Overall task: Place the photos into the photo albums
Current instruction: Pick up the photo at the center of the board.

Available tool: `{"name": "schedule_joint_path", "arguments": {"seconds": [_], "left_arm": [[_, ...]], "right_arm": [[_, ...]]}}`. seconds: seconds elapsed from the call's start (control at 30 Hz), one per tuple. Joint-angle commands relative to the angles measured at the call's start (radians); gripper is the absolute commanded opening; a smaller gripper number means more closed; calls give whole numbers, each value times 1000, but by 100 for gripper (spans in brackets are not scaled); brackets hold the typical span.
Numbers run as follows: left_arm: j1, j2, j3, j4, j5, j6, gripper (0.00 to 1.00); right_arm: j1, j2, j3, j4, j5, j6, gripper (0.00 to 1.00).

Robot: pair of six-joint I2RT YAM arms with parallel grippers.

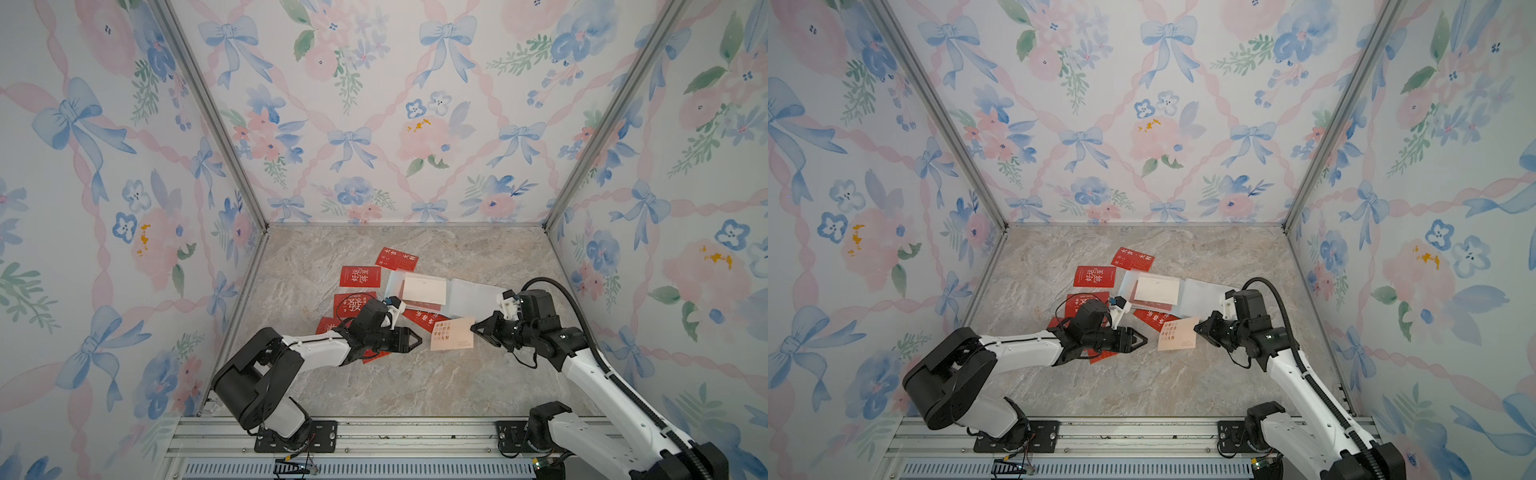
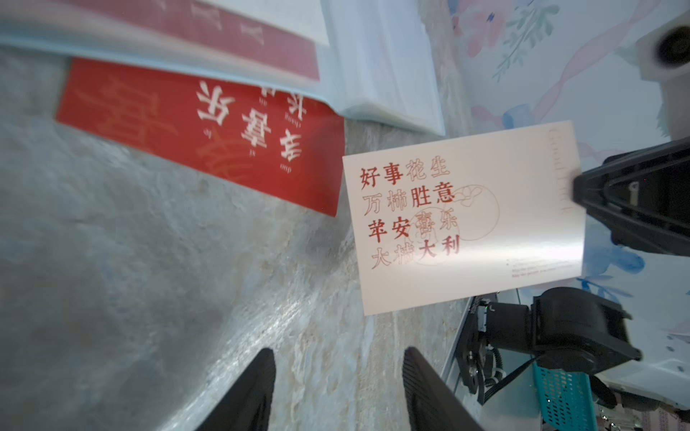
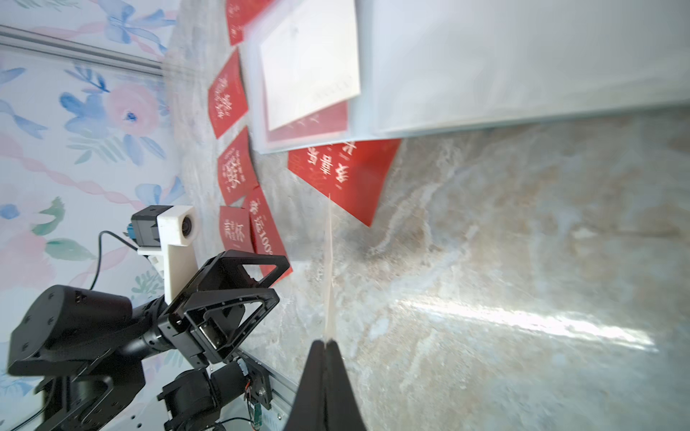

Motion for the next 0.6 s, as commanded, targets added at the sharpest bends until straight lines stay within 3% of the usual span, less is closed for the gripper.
{"name": "schedule_joint_path", "arguments": {"seconds": [0.0,0.57], "left_arm": [[50,-82,11,-12,65,-41,59],[191,-172,70,86,267,-99,62]], "right_arm": [[-32,15,61,-89,-127,-96,0],[-92,127,273,-5,-293,-189,0]]}}
